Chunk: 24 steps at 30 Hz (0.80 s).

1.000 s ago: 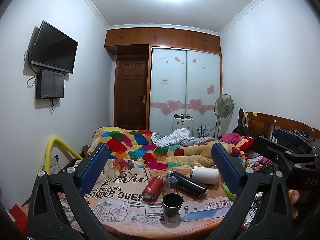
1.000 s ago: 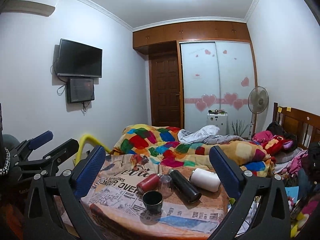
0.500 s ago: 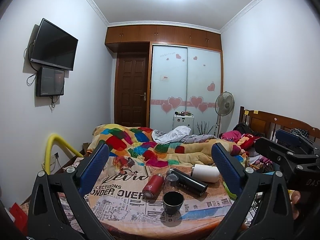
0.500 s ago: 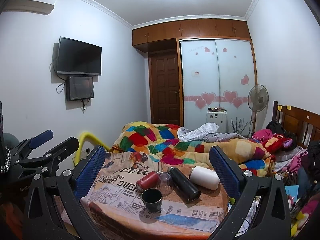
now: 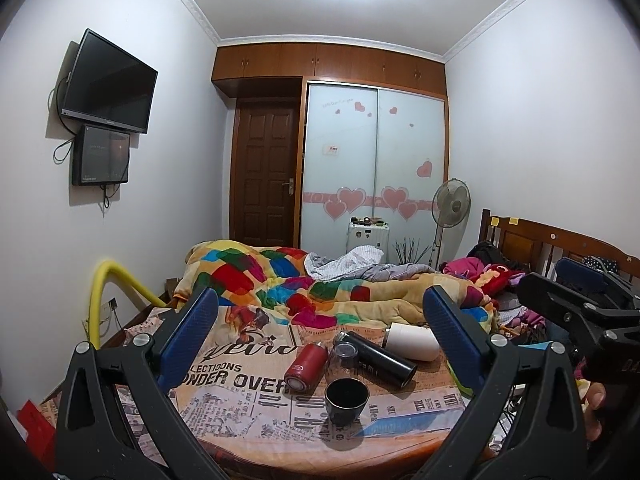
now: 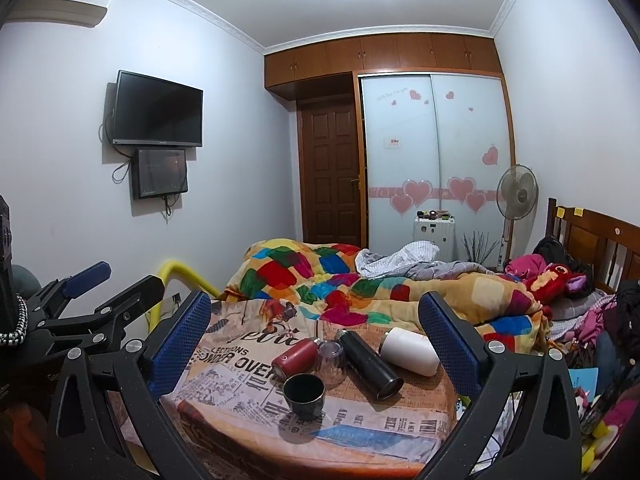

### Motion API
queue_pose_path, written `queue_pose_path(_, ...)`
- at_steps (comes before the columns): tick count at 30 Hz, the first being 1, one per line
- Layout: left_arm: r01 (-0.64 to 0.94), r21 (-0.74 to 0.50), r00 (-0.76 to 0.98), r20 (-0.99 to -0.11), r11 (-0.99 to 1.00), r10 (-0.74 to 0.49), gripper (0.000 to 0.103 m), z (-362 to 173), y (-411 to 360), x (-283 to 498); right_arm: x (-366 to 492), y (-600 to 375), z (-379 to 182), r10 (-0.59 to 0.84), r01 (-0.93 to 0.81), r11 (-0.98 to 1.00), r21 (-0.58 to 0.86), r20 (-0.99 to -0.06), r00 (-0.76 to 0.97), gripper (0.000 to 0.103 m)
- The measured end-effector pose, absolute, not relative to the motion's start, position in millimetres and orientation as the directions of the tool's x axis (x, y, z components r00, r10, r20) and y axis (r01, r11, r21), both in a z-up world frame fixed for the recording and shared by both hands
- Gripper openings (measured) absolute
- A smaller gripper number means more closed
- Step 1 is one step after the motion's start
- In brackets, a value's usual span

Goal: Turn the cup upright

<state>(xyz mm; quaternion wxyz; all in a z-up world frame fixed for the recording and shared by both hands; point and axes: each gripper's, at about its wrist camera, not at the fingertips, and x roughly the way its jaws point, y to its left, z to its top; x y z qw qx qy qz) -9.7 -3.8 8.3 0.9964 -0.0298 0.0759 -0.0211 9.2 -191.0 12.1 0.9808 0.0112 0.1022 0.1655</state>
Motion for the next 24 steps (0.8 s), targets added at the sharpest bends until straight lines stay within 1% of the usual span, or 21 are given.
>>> queue_pose_path(24, 0.052, -0.089, 0.986, -0.155, 0.995, -0.065, 0.103, 8.1, -0.5, -9.3, 9.0, -190.6, 13.0, 0.325, -0.321, 0.945, 0.053, -0.2, 0.924, 0.103)
